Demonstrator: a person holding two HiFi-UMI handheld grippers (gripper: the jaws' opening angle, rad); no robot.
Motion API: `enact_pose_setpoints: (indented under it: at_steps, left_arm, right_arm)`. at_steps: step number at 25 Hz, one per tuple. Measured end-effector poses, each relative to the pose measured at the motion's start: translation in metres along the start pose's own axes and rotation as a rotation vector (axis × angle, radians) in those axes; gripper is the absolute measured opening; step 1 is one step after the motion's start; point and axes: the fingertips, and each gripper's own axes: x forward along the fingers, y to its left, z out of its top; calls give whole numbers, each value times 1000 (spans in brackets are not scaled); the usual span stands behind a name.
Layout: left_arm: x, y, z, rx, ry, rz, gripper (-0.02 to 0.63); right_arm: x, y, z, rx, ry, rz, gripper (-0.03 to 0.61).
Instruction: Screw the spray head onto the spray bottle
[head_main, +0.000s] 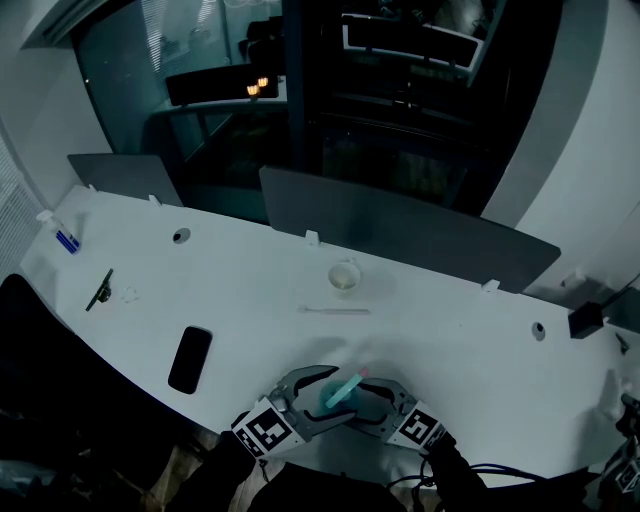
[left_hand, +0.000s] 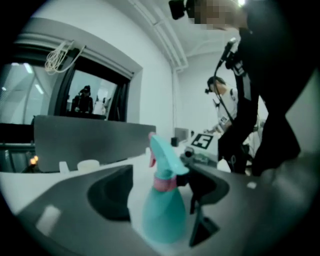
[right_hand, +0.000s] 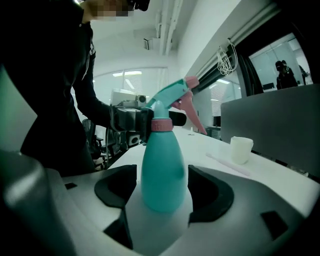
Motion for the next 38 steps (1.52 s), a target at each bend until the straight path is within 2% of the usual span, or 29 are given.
enact_pose_setpoints:
  at_steps: [3,5,10,13,16,18,19,20,21,27,30,34,38]
  left_arm:
    - [-12,2,2,-14,-12,25,377]
    - [-25,3,1,-33,-6,62,379]
    - [-67,6,3,-99,-44,242,379]
    - [-82,1,0,-127,-35,321,379]
    - [-81,-7,-4,-125,-12,351,374]
    - [-80,-9,-5,-78,9,393,273]
    - [-81,-8,-4,-49,9,429,144]
    - [-82,-7,0,-30,2,467,6]
    - [-83,-6,3,-23,-10,498,3]
    - [-89,-11,12,-5,-16,625,3]
    - [-105,-9,9,-21,-18,696,3]
    - [-127,-12,14,5,-60,799,3]
    - [-166,-46,14,-37,-111,899,3]
  right_arm:
    - [-12,-4,3,43,-33,-59,304]
    - [-23,-7,7,58,-43,-102,304]
    - [-47,-13,28,71,-110,-201,302]
    - [-53,-12,33,71,-129,-214,302]
    - [-53,-6,33,48,-120,-190,302]
    - [-53,-3,33,18,-118,-195,301]
    - [-54,-3,35,2,-123,-214,249]
    - [-56,-3,37,-8,-131,-236,47]
    - [-58,-4,39,-12,-139,-253,5]
    - [-68,-2,44,13,-201,-338,5]
    - [-72,2,41,78,-220,-433,3]
    - [-83,12,30,256,-223,-571,5]
    - [-95,52,33,226,-225,-699,3]
